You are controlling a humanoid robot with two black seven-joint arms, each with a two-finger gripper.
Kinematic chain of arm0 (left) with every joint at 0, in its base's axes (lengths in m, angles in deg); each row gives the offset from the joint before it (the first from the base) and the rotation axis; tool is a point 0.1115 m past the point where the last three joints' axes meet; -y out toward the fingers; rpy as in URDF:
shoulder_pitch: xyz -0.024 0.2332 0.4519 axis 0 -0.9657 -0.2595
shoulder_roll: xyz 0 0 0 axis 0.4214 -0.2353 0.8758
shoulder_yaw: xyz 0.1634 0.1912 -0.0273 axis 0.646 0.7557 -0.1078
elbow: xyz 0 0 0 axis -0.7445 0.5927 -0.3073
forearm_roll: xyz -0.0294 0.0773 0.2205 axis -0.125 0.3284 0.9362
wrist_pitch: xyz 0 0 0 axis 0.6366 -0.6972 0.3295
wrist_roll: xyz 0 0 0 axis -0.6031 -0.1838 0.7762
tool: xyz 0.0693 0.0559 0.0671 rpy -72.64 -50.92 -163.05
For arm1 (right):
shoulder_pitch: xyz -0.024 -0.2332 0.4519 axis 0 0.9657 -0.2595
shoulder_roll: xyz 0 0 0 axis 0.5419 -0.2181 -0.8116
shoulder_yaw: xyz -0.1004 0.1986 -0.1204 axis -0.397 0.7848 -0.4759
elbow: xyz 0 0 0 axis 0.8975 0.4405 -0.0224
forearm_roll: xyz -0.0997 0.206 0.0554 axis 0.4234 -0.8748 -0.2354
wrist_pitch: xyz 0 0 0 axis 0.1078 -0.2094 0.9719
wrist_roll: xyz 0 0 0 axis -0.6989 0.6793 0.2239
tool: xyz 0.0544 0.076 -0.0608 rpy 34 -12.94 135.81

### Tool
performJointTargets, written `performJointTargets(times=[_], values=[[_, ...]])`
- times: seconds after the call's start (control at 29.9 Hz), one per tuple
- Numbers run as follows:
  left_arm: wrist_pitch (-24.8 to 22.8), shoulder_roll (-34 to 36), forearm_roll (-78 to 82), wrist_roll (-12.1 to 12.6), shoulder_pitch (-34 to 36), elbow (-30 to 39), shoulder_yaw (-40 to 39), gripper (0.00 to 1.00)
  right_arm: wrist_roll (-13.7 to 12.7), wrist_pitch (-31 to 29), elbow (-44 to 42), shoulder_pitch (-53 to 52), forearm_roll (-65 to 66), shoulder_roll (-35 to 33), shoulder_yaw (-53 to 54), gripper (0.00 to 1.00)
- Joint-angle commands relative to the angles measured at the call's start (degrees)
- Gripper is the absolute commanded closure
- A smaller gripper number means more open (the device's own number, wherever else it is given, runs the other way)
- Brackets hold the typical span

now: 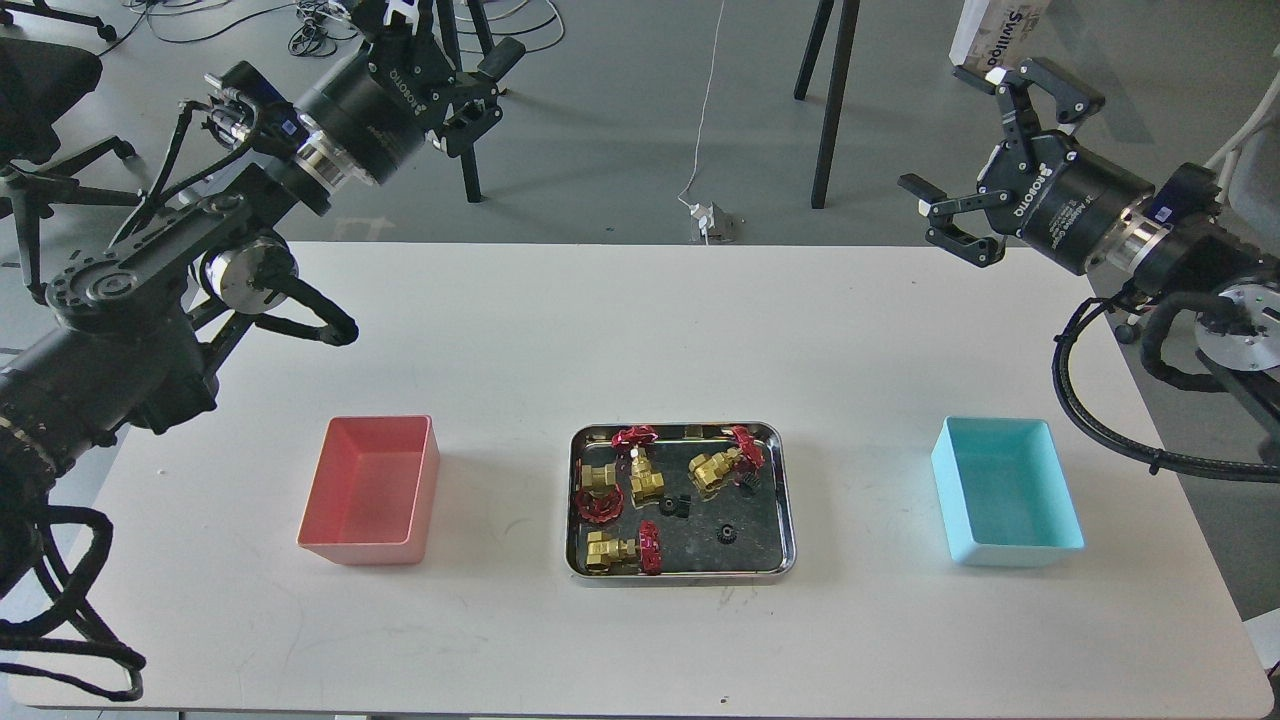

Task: Place valve in pink box and gear in blue box
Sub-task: 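Move the left gripper over the metal tray of brass valves, then lower the left gripper and grasp a brass valve with red handle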

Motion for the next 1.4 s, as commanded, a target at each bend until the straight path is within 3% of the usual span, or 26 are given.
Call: performJointTargets(times=[0.0, 0.13, 0.23, 0.43, 0.53, 0.64, 0.74, 0.87, 0.97, 1.07, 1.24, 1.3, 1.37], values=[[0.02, -0.75, -0.06, 0.0, -0.43, 0.02, -0.01, 0.0, -0.03, -0.01, -0.8, 0.19, -1.66, 0.77, 2.26, 0.0], [0.02, -0.66, -0.59, 0.0, -0.43, 0.19, -0.27, 0.0, -0.2, -0.01, -1.07, 0.11, -12.71, 1.21, 4.1, 0.0], [0.02, -2.84, -6.63, 0.0, -0.25, -0.86, -4.74, 0.0, -0.38, -0.01, -1.77, -1.38, -21.6, 1.12, 7.01, 0.0], [0.02, -8.57, -8.41, 0.0, -1.57, 2.03, -9.95, 0.0, -0.47, -0.01, -6.08, -8.33, -22.33, 0.24, 4.04, 0.0], [0.02, -6.82, -5.53, 0.0, -1.13, 8.69, -9.24, 0.0, -0.82, -0.01, -6.26, -8.6, -22.24, -0.28, 1.4, 0.0], [0.02, 1.85, 3.43, 0.0, 1.93, 16.34, -6.19, 0.0, -0.82, 0.22, -6.17, -8.68, -22.15, -2.74, -1.24, 0.0], [0.02, 8.55, 6.44, 0.0, 12.97, 22.94, 11.34, 0.01, -0.82, 0.22, -6.34, -8.86, -21.46, -3.98, -2.39, 0.0], [0.02, 10.5, 9.24, 0.0, 31.88, 27.87, 37.54, 0.01, -0.82, 0.49, -6.43, -9.39, -20.4, -3.89, -2.21, 0.0], [0.02, 6.48, 16.35, 0.0, 44.27, 30.68, 55.3, 0.01, -0.82, 0.57, -6.43, -9.04, -20.4, -3.45, -2.39, 0.0], [7.86, -2.3, 23.03, 0.0, 52.11, 32.27, 71.04, 0.01, -0.73, 1.62, -6.43, -8.77, -20.4, -3.19, -2.56, 0.0], [29.04, -19.09, 34.29, 0.0, 52.84, 30.52, 96.54, 0.02, -0.73, 5.93, -5.99, -8.6, -20.4, -2.92, -2.65, 0.0], [34.41, -22.28, 34.39, 0.0, 48.9, 27.89, 102.44, 0.02, -0.73, 7.25, -6.08, -8.68, -20.4, -2.05, -2.57, 0.0], [36.45, -22.28, 34.39, 0.0, 44.33, 24.82, 103.26, 0.03, -0.73, 8.04, -6.43, -8.6, -20.4, -1.69, -2.56, 0.0]])
